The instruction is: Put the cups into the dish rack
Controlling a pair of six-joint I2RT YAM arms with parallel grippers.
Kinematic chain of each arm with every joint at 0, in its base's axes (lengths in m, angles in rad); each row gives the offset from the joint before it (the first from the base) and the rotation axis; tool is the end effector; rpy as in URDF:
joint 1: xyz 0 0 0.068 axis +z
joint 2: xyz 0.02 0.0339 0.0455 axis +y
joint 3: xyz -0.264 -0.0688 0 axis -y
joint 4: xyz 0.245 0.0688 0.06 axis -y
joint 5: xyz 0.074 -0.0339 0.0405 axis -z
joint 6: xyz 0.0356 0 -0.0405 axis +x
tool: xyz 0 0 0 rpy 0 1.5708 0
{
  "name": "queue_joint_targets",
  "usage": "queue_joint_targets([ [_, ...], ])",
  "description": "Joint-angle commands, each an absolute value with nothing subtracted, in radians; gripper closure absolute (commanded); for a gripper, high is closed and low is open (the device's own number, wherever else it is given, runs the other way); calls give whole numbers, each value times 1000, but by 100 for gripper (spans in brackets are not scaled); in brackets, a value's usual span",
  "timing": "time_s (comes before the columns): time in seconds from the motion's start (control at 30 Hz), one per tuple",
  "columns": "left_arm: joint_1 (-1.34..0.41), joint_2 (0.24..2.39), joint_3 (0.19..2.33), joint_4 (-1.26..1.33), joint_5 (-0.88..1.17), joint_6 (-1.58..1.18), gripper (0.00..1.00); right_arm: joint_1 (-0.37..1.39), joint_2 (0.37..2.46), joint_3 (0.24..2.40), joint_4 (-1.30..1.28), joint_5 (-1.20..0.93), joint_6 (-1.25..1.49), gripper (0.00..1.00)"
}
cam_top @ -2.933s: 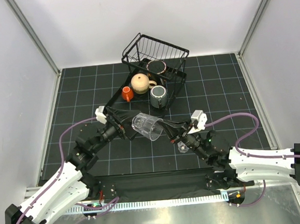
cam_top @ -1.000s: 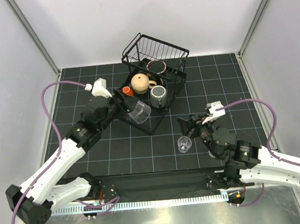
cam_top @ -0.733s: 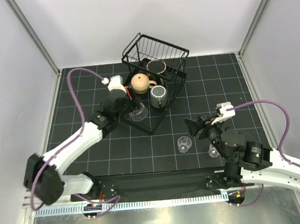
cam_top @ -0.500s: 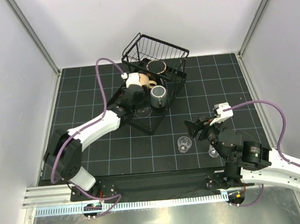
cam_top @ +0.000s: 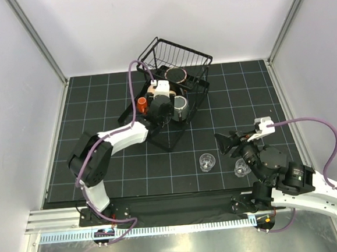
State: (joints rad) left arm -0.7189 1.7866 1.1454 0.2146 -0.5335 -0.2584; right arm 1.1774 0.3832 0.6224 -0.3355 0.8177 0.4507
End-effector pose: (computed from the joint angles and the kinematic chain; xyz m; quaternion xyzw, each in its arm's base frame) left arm 0.3160 -0.2525 0.2296 0.0461 0.8222 -0.0495 0.5652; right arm 0.0611 0.0795 0.3191 0.0084 0.7299 0.2464 0.6375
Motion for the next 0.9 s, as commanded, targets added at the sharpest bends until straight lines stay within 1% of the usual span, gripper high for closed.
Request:
queue_joint_targets([
  [0.0, -716, 1822, 1158, 417, -575, -170, 100, 1175, 367, 620, -356, 853, 445, 35],
  [0.13, -716, 1865, 1169, 449, -568, -160, 100, 1177, 348, 601, -357, 865, 448, 35],
  [0.27, -709, 1890, 1187, 427, -561, -198, 100, 1177, 342, 598, -362, 867, 448, 35],
  [0.3, -707, 1896, 1190, 423, -563, -202, 99, 1175, 342, 600, -365, 865, 449, 35],
  [0.33, -707, 1899, 1190, 422, -564, -204, 96, 1175, 342, 601, -367, 868, 449, 35],
  [0.43, -709, 1902, 1195, 396, -586, -218, 81, 1175, 347, 598, -367, 864, 454, 35],
  [0.47, -709, 1901, 1196, 378, -595, -224, 74, 1177, 348, 597, -370, 862, 457, 34],
  [0.5, -707, 1899, 1193, 368, -618, -238, 61, 1177, 354, 597, -368, 862, 459, 34],
  [0.53, -707, 1896, 1189, 361, -626, -244, 53, 1177, 356, 598, -371, 856, 466, 34],
  [0.57, -704, 1893, 1184, 351, -635, -250, 40, 1177, 360, 600, -373, 853, 469, 34],
  [0.67, -701, 1882, 1172, 328, -656, -262, 28, 1177, 371, 604, -370, 838, 476, 34],
  [0.73, -701, 1864, 1151, 328, -646, -256, 23, 1177, 387, 604, -362, 825, 474, 34],
  [0.77, -703, 1856, 1146, 330, -647, -258, 17, 1175, 391, 606, -359, 821, 471, 34],
  [0.87, -703, 1830, 1132, 315, -643, -262, 11, 1177, 442, 626, -376, 807, 472, 34],
])
